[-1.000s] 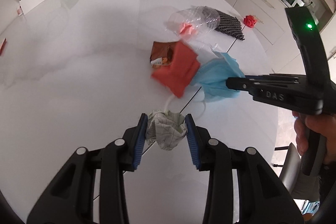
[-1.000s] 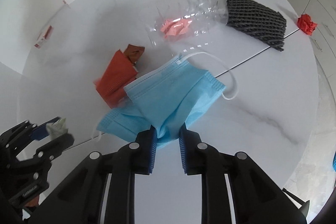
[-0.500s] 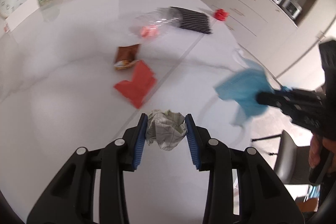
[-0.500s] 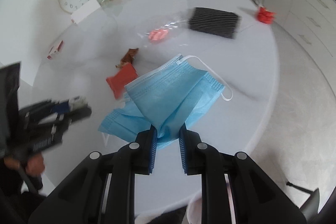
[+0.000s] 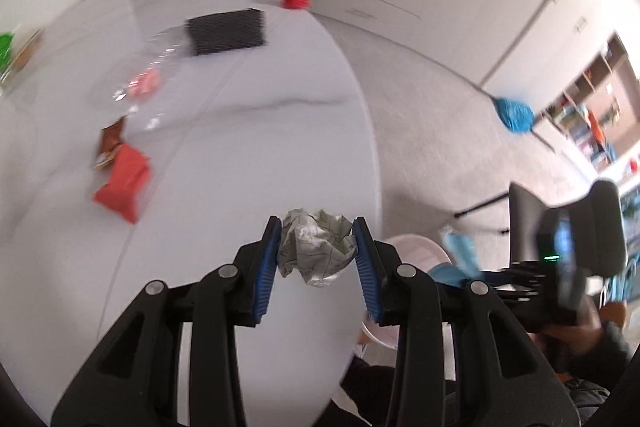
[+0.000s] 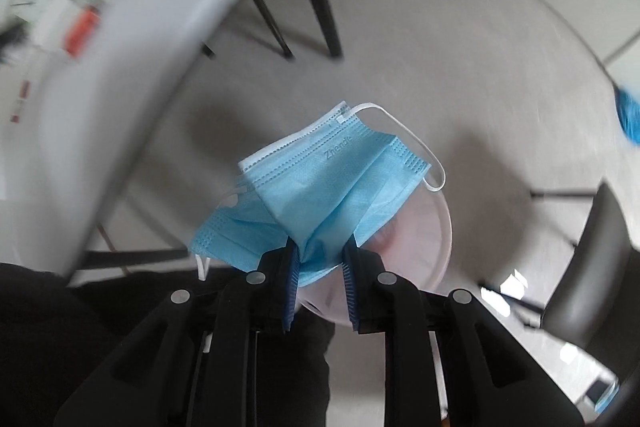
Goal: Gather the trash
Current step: 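Carry the grey tissue and blue mask over the wastebasket and open both grippers, then move both tools back over the table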
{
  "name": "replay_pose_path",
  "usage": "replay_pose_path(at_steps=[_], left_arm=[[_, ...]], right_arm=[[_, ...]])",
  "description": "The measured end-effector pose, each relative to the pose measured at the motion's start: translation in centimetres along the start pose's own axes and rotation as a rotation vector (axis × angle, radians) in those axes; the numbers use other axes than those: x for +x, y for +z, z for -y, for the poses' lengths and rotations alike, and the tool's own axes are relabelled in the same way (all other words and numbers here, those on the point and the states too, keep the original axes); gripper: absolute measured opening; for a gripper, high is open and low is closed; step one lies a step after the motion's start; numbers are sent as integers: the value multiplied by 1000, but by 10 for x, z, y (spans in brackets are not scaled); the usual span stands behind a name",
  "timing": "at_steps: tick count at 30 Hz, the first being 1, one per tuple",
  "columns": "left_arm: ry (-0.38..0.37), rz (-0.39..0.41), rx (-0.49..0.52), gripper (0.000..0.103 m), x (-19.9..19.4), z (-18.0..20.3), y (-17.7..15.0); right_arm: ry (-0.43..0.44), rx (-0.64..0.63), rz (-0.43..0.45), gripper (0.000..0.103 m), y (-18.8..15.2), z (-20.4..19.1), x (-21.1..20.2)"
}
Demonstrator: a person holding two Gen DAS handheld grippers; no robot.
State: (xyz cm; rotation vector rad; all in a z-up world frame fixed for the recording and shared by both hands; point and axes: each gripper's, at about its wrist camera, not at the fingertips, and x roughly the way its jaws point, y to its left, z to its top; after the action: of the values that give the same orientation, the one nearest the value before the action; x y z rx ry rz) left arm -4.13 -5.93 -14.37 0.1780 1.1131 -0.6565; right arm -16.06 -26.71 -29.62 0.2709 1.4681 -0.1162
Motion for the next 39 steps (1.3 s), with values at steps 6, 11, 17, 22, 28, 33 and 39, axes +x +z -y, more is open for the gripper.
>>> replay_pose_path(at_steps=[6, 11, 17, 22, 28, 33, 39], left_arm=[[-2, -53, 96, 36, 10, 46, -2], [-4, -78, 140, 36, 18, 76, -6], [-50, -118, 165, 36, 38, 110, -13], [-101, -170, 196, 36, 57, 139, -21], [-128, -223, 266, 74, 71, 173, -32], [-104, -179, 303, 95, 62, 186, -34], [-37, -91, 249, 95, 42, 174, -25]], right_arm=[[-1, 60, -102, 50, -12, 25, 61], [-6, 81, -73, 75, -25, 48, 51], [-24, 124, 42, 89, -35, 74, -7], [-43, 149, 169, 97, -38, 94, -66], [-48, 171, 263, 97, -43, 115, -113], [-47, 174, 300, 97, -48, 118, -128], [-31, 169, 357, 97, -49, 115, -148]])
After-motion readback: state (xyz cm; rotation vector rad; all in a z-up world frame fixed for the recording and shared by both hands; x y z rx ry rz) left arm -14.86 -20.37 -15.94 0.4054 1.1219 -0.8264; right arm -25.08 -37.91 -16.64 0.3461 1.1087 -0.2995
